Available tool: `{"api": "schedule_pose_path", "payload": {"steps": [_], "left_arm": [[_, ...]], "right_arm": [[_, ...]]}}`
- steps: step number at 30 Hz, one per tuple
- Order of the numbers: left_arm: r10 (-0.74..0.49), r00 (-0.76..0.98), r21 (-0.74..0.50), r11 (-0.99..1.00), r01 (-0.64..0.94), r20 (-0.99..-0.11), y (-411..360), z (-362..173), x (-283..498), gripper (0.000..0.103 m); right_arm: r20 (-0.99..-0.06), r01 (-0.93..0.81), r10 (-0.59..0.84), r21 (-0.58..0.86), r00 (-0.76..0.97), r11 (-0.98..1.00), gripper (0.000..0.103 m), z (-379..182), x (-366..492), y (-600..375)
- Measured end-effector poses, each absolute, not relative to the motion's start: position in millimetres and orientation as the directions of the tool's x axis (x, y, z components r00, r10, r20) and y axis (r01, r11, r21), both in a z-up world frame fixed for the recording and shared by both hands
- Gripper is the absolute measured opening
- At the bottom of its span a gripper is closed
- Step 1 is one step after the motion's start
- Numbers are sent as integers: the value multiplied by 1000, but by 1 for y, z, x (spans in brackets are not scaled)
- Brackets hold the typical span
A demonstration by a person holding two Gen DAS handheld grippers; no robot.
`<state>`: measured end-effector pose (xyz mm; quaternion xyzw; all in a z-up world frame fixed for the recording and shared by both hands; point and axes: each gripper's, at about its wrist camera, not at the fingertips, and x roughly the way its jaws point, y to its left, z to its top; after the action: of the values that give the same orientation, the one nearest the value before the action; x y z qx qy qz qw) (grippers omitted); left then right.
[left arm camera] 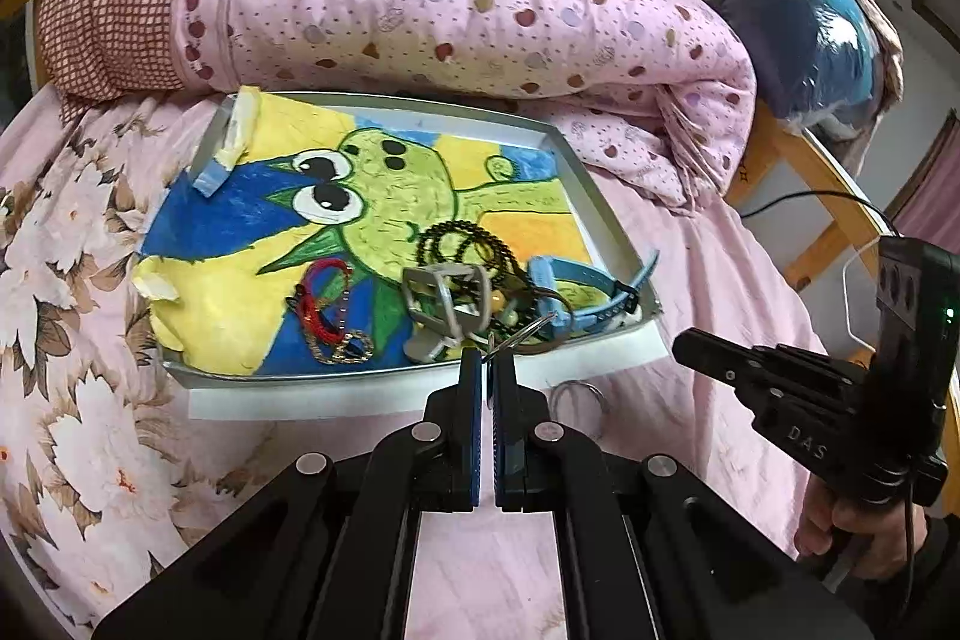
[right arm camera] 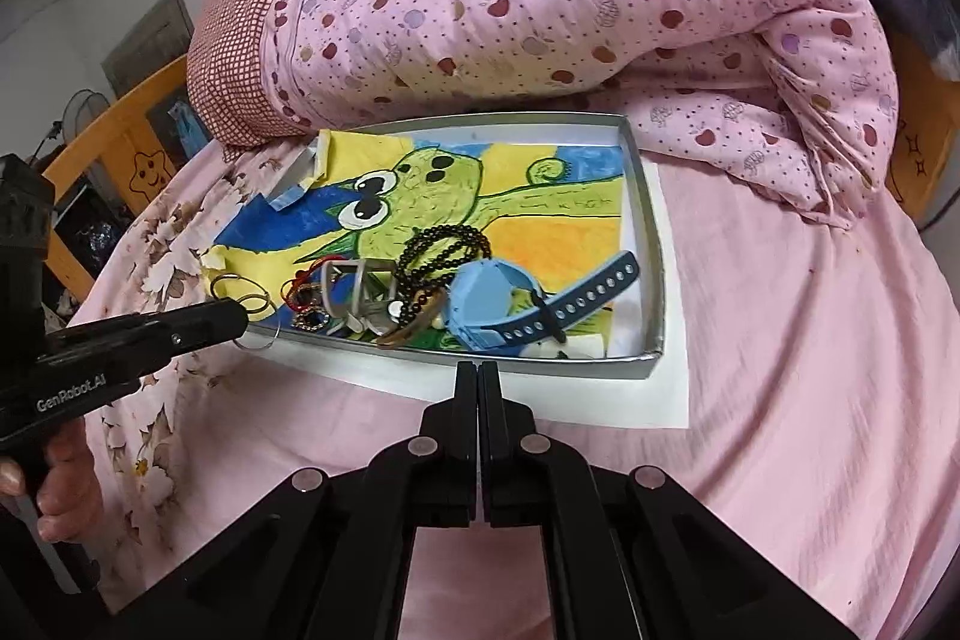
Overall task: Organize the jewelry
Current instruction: 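Close the left tool on the small key rings while the right tool grasps the large ring, then carry the key rings into the grey tray and open both tools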
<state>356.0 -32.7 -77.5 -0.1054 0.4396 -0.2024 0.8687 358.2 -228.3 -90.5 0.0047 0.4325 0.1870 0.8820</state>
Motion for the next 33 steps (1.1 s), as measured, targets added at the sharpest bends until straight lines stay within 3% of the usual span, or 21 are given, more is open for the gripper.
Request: {"api": "schedule_pose_path", "payload": {"steps": [4, 7, 10, 16, 18, 21, 33], "left_arm": [[-435, 531, -363, 900, 241, -727, -25, -80, 360, 1], [-429, 527, -362, 903, 231, -734, -23, -84, 362, 1], [-430, 520, -367, 902, 225, -738, -21, -88, 365, 1], [-439, 492, -379, 898, 223, -752, -23, -99, 368, 1], [-442, 485, -381, 897, 224, -754, -24, -100, 369, 1], [-443, 486, -382, 896, 226, -753, -25, -100, 368, 1], [-444, 520, -389, 895, 219, -729, -19, -87, 368, 1]], "right_arm": [[-813, -335, 323, 169, 484, 927, 2, -108, 365, -218], [-880, -329, 245, 109, 407, 938, 11, -142, 372, -211], [-913, -313, 178, 59, 367, 948, 13, -171, 379, -213], [-896, -317, 203, 75, 395, 946, 22, -173, 385, -211], [-889, -322, 204, 68, 410, 944, 22, -174, 386, -209], [-881, -329, 215, 73, 422, 942, 5, -176, 386, -209], [-794, -378, 261, 42, 549, 925, 5, -120, 367, -194]]}}
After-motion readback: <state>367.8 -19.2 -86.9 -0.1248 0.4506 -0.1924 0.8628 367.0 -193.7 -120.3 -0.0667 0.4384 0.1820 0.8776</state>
